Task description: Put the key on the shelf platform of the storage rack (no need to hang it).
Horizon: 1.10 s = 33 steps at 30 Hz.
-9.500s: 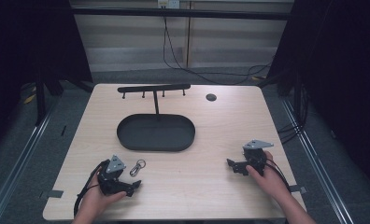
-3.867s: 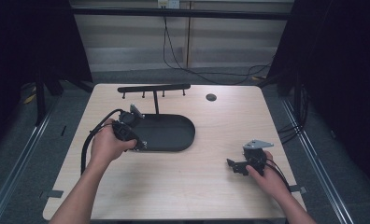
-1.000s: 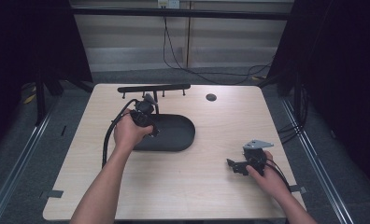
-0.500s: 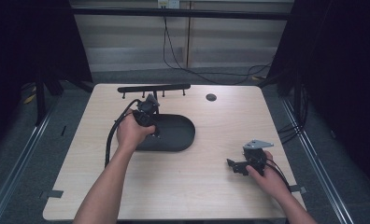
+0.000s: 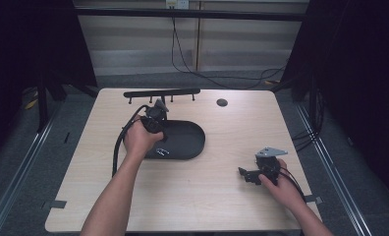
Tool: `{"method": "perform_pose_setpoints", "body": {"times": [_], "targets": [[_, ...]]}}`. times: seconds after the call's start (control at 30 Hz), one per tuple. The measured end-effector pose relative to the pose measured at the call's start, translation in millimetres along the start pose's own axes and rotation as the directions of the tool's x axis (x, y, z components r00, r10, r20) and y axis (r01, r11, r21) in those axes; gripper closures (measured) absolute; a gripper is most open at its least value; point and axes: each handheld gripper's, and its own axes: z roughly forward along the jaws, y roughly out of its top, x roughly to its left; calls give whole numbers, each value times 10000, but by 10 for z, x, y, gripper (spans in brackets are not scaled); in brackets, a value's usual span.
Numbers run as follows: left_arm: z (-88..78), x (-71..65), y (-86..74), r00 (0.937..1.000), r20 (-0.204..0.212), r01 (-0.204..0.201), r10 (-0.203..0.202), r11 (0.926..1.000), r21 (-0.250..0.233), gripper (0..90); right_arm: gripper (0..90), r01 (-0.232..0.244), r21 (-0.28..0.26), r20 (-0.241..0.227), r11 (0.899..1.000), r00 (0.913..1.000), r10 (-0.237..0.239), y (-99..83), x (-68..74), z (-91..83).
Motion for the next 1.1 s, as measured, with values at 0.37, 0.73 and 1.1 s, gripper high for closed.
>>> {"method": "perform_pose_setpoints", "body": {"times": [0.37, 0.73, 1.1], "targets": [[-37, -24, -52, 9999, -139, -61, 58, 9998, -169, 736, 123, 7, -1, -4, 10000, 10000, -7, 0, 0, 0], [-46, -19, -154, 9994, -240, -252, 245, 9992, -305, 623, 123, 8, 0, -1, 10000, 10000, -8, 0, 0, 0], [-113, -45, -271, 9987, -314, -420, 402, 9973, -602, 497, 123, 11, 1, -1, 10000, 10000, -11, 0, 0, 0]]}}
